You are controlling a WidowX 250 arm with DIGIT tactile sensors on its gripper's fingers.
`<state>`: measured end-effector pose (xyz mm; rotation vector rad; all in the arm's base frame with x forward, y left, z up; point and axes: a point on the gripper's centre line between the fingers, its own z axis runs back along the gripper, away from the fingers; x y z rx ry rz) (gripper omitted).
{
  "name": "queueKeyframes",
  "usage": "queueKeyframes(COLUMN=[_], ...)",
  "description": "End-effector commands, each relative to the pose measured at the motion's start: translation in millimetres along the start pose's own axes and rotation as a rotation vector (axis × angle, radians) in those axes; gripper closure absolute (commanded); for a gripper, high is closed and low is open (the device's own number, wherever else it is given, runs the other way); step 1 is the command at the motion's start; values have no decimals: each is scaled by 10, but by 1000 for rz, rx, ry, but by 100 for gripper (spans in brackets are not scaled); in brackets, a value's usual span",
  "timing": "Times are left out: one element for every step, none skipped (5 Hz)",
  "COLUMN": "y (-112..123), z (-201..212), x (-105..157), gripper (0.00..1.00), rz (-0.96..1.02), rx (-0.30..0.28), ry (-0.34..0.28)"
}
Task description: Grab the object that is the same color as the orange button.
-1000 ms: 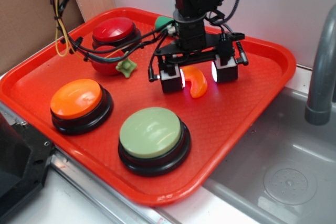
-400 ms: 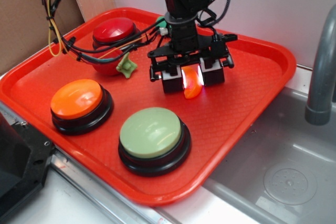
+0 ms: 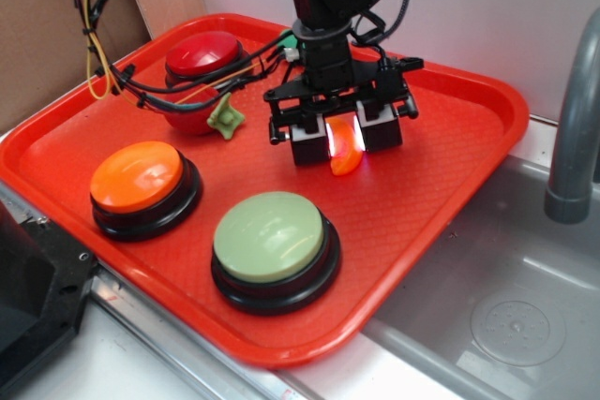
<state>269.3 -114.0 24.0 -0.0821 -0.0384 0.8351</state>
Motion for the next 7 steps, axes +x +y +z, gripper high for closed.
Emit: queueKeyframes(y=[26,95,154,244,380,418,404], z=[609,1057,1461,1845,2126,2167,2084], x=[191,295,319,404,470,467,502], gripper=[100,100,100,100,100,100,100], rz=[-110,-300,-514,-603,-641,-657,-638], rx=[-51,19,43,32,-58,-88,-53], ry=[-73,-93,-92,-67,-67,-68,-95])
